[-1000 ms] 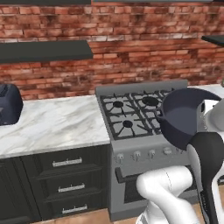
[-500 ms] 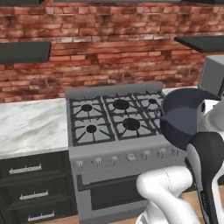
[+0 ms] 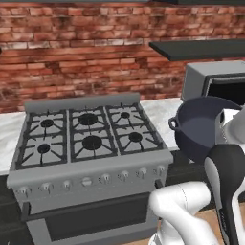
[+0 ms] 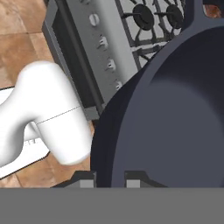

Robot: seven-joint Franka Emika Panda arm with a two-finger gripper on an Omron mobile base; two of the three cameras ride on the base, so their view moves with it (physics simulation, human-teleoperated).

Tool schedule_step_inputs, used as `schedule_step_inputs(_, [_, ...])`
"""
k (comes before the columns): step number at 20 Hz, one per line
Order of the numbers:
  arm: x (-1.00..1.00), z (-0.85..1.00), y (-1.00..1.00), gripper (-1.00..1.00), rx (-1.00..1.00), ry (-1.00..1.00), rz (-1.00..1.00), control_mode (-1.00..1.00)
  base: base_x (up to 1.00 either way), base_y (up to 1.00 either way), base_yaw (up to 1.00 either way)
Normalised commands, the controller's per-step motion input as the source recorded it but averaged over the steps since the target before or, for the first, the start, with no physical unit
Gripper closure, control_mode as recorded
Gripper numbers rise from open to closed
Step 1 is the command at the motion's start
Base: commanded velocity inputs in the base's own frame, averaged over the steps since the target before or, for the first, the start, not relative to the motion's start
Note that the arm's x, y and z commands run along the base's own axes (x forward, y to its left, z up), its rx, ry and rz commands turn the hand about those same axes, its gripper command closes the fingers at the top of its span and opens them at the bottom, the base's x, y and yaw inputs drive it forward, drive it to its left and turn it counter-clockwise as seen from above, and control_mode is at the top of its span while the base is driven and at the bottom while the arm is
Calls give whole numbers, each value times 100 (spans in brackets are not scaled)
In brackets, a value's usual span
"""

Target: Move the pot and pan from the stove into the sink.

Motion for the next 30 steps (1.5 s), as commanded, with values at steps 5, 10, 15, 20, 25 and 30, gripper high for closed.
schedule_step_inputs(5, [0,0,0,100,0,0,0,100,28,-100,-1])
schedule_step_inputs(10, [0,0,0,100,0,0,0,100,28,-98,-1])
schedule_step_inputs(15, [0,0,0,100,0,0,0,100,29,-97,0])
schedule_step_inputs(20, [0,0,0,100,0,0,0,100,14,-74,0])
schedule_step_inputs(25, [0,0,0,100,0,0,0,100,-3,-25,-26])
schedule_step_inputs(30, [0,0,0,100,0,0,0,100,0,-5,-48])
